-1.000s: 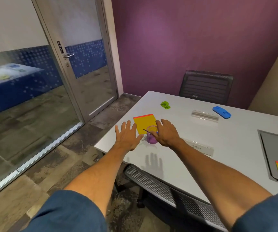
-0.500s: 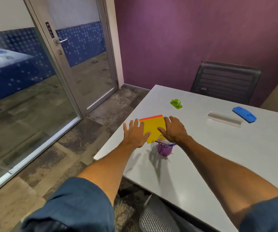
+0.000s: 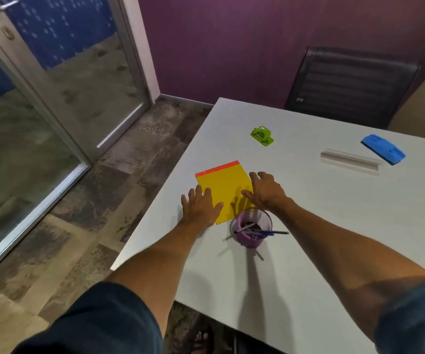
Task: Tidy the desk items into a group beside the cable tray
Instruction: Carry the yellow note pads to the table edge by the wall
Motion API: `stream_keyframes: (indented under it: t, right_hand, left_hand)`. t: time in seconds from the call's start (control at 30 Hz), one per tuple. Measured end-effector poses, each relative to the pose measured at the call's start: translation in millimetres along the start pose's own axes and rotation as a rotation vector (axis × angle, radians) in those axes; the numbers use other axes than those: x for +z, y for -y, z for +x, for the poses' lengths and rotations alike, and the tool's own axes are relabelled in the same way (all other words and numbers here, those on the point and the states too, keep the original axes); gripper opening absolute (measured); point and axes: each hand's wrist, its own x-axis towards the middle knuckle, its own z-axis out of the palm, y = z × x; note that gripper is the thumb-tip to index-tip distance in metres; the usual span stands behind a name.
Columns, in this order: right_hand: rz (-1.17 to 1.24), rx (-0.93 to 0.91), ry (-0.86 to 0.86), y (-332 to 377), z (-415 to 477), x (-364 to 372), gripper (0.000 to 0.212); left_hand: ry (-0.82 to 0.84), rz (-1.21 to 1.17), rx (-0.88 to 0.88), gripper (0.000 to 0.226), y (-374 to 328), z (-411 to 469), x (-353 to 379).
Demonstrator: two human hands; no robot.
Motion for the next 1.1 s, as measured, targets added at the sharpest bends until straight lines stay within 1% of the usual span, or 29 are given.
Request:
stream_keyframes:
  t: [0.13, 0.27, 0.47, 0.6, 0.67, 0.8, 0.87, 0.93, 0.97, 1.03, 1.07, 1.1]
  right_hand:
    - [0.008, 0.044, 0.046, -7, 34, 18, 0.065]
    - [0.050, 0.088, 0.115, -17, 58, 36, 0.065]
    - [0.095, 0.141, 0.187, -28, 79, 55, 0.067]
    - [0.129, 0.176, 0.240, -27, 87, 64, 0.073]
    - [0.115, 0.179, 0.242, -27, 90, 67, 0.073]
    - [0.132, 0.188, 0.211, -26, 96, 70, 0.068]
    - [0.182, 0.238, 0.186, -24, 99, 72, 0.060]
    - [0.279, 0.339, 0.139, -21, 104, 72, 0.051]
    - [0.333, 0.400, 0.135, -20, 106, 72, 0.052]
    - [0.431, 0.522, 0.158, -18, 109, 71, 0.060]
    - [0.481, 0.577, 0.162, -18, 110, 71, 0.060]
    - [0.534, 0.626, 0.152, -18, 112, 70, 0.057]
  left_hand:
    - [0.044, -0.058, -0.016, 0.073, 2, 31, 17]
    - [0.118, -0.214, -0.124, 0.079, 3, 55, 26]
    - [0.136, -0.226, -0.170, 0.079, -1, 79, 37]
    - [0.145, -0.252, -0.160, 0.081, -5, 85, 46]
    - [0.126, -0.268, -0.166, 0.078, -9, 87, 49]
    - [0.036, -0.316, -0.192, 0.060, -13, 91, 50]
    - [0.015, -0.372, -0.197, 0.055, -11, 95, 50]
    - [0.007, -0.446, -0.205, 0.053, -8, 100, 49]
    - [0.003, -0.488, -0.213, 0.053, -6, 103, 49]
    - [-0.003, -0.585, -0.239, 0.053, -2, 107, 49]
    - [-0.005, -0.647, -0.258, 0.053, 0, 110, 48]
    - [-0.007, -0.719, -0.280, 0.054, 1, 112, 48]
